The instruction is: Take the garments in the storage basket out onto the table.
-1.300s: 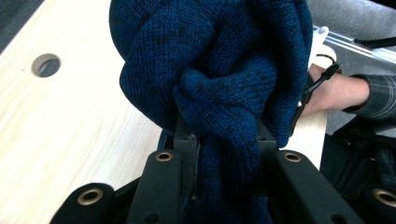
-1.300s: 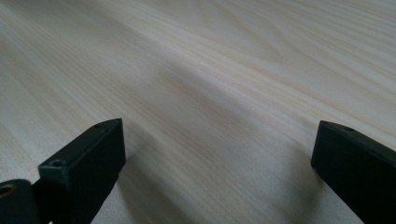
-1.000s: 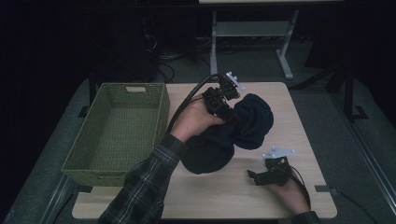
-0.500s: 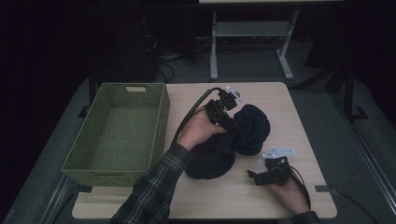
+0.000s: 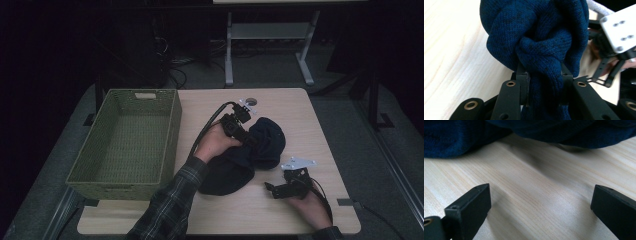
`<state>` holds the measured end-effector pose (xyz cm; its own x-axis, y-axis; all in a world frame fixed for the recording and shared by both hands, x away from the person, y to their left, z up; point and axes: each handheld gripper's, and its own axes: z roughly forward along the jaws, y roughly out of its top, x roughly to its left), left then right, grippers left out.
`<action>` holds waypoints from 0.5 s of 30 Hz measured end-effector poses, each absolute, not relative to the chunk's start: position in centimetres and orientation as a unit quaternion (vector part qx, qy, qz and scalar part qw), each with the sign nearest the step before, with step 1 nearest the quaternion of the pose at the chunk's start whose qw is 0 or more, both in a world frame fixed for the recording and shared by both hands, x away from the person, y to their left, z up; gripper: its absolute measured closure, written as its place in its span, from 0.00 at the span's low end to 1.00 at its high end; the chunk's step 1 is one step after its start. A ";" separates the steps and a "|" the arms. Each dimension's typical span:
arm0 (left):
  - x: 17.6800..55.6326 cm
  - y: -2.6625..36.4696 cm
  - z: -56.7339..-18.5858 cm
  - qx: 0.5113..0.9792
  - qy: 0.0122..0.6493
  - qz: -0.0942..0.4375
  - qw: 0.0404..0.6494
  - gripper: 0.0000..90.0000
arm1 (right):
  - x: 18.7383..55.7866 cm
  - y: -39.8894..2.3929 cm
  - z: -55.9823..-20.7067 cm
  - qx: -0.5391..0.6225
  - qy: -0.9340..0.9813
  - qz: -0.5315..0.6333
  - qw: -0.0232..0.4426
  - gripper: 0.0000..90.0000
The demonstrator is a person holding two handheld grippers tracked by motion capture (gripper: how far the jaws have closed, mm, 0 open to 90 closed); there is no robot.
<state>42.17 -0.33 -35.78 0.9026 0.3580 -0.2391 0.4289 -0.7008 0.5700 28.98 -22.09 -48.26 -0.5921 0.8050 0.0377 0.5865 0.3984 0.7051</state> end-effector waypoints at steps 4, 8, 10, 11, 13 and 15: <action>42.8 0.0 -36.3 0.922 0.220 -0.047 0.316 0.78 | 29.0 -22.1 -48.3 0.424 0.821 0.348 0.157 0.03; 43.5 0.5 -36.9 0.923 0.227 -0.039 0.309 0.77 | 28.9 -22.1 -48.3 0.426 0.821 0.348 0.155 0.03; 43.8 0.6 -37.4 0.922 0.233 -0.036 0.306 0.77 | 28.9 -22.1 -48.2 0.426 0.821 0.348 0.155 0.03; 43.9 0.7 -37.6 0.922 0.237 -0.034 0.304 0.77 | 28.9 -22.1 -48.2 0.426 0.821 0.348 0.155 0.03; 44.3 0.9 -38.1 0.922 0.242 -0.030 0.300 0.76 | 28.9 -22.1 -48.3 0.426 0.821 0.348 0.155 0.03; 44.6 1.0 -38.6 0.922 0.250 -0.027 0.295 0.76 | 29.0 -22.1 -48.2 0.425 0.821 0.347 0.155 0.03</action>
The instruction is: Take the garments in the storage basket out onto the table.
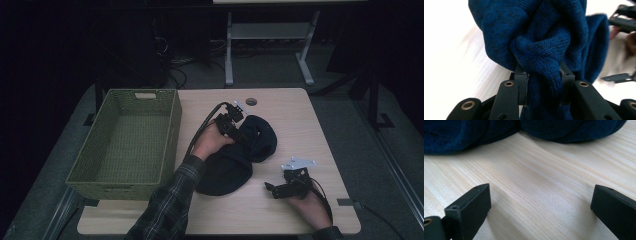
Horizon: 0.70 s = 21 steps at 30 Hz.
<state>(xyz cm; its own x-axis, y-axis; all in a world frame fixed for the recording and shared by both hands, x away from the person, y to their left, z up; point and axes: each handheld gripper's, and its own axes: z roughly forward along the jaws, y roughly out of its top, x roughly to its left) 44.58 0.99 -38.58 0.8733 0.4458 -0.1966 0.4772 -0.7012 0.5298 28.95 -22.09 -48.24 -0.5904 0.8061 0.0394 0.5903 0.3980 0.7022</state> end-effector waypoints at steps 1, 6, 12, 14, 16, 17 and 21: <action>44.7 1.1 -38.8 0.923 0.253 -0.024 0.290 0.76 | 29.0 -22.1 -48.3 0.424 0.821 0.348 0.156 0.03; 45.5 1.6 -40.1 0.921 0.268 -0.018 0.281 0.74 | 29.0 -22.1 -48.3 0.424 0.821 0.349 0.157 0.03; 46.3 2.1 -41.9 0.927 0.275 -0.011 0.253 0.71 | 29.0 -22.1 -48.3 0.423 0.821 0.349 0.157 0.03; 46.4 2.1 -42.2 0.930 0.276 -0.009 0.244 0.70 | 29.0 -22.1 -48.3 0.423 0.822 0.348 0.158 0.03; 46.5 2.2 -42.4 0.929 0.276 -0.007 0.246 0.68 | 29.0 -22.1 -48.3 0.423 0.821 0.350 0.158 0.03; 46.5 2.2 -42.4 0.929 0.276 -0.005 0.247 0.65 | 29.0 -22.1 -48.3 0.423 0.821 0.349 0.158 0.03; 46.5 2.5 -42.1 0.927 0.277 0.013 0.251 0.50 | 29.0 -22.1 -48.3 0.423 0.822 0.348 0.158 0.03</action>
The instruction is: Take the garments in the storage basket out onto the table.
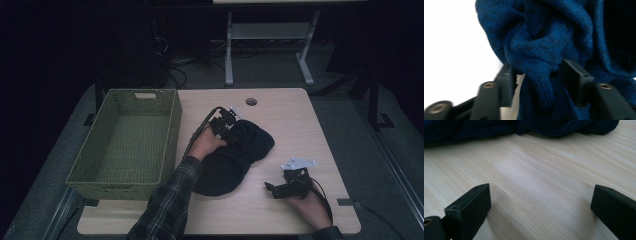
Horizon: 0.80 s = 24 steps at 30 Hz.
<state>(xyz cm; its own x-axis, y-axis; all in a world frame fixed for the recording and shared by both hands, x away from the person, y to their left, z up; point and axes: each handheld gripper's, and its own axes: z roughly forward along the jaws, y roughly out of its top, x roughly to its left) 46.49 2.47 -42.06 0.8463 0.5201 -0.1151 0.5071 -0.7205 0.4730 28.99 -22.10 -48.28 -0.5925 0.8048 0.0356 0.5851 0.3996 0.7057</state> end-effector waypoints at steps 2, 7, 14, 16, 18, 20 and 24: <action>46.5 2.7 -41.8 0.924 0.282 0.021 0.257 0.44 | 29.0 -22.1 -48.3 0.423 0.822 0.348 0.158 0.03; 46.5 3.7 -40.4 0.919 0.284 0.043 0.269 0.30 | 29.0 -22.1 -48.3 0.423 0.822 0.348 0.157 0.03; 45.1 4.6 -38.3 0.918 0.279 0.061 0.274 0.28 | 29.0 -22.1 -48.3 0.423 0.821 0.349 0.157 0.03; 44.4 5.0 -37.8 0.917 0.278 0.061 0.281 0.32 | 29.0 -22.1 -48.3 0.424 0.821 0.349 0.157 0.03; 43.7 5.4 -37.5 0.914 0.282 0.057 0.287 0.37 | 29.0 -22.1 -48.3 0.425 0.821 0.348 0.155 0.03; 43.0 5.7 -37.4 0.914 0.281 0.049 0.288 0.47 | 29.0 -22.1 -48.3 0.424 0.821 0.348 0.156 0.03; 41.5 6.4 -37.4 0.914 0.281 0.048 0.291 0.61 | 29.0 -22.1 -48.3 0.425 0.821 0.347 0.156 0.03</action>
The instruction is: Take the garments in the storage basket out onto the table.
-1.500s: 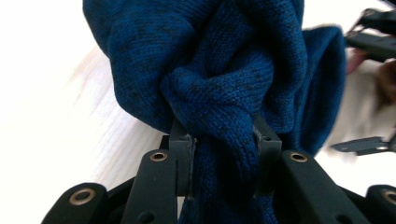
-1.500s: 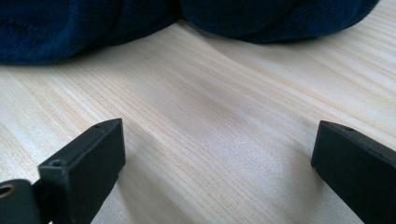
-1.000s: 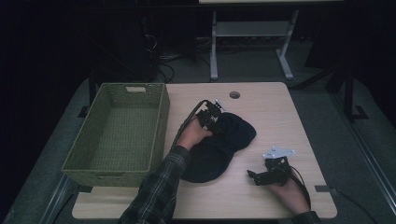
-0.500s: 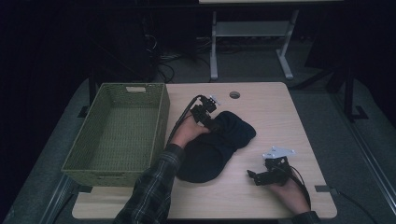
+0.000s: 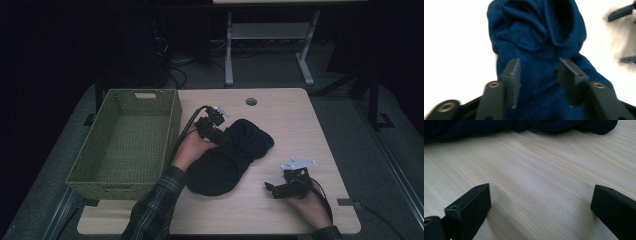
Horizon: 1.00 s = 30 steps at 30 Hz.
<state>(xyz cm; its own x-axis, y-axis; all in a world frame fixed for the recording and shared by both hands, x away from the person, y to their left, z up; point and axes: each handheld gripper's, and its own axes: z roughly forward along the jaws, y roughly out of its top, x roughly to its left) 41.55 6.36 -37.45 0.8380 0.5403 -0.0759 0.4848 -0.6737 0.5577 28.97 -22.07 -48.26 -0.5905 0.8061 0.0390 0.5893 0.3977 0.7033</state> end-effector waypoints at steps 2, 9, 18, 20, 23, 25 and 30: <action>40.7 6.8 -37.5 0.913 0.283 0.046 0.290 0.68 | 29.0 -22.1 -48.3 0.425 0.821 0.348 0.156 0.03; 38.2 7.9 -38.3 0.914 0.288 0.037 0.285 0.94 | 29.0 -22.1 -48.3 0.425 0.821 0.348 0.156 0.03; 35.5 9.3 -40.0 0.914 0.308 0.042 0.260 1.00 | 28.9 -22.0 -48.3 0.427 0.820 0.347 0.158 0.03; 35.0 9.5 -40.5 0.916 0.309 0.040 0.251 1.00 | 29.0 -22.0 -48.3 0.427 0.820 0.348 0.158 0.03; 34.0 9.5 -40.5 0.918 0.307 0.044 0.248 1.00 | 28.9 -22.0 -48.3 0.427 0.820 0.347 0.158 0.03; 33.3 9.4 -40.7 0.920 0.305 0.047 0.240 1.00 | 28.9 -22.0 -48.3 0.428 0.820 0.347 0.158 0.03; 32.5 9.5 -41.7 0.921 0.308 0.039 0.234 1.00 | 28.9 -22.0 -48.3 0.427 0.820 0.348 0.158 0.03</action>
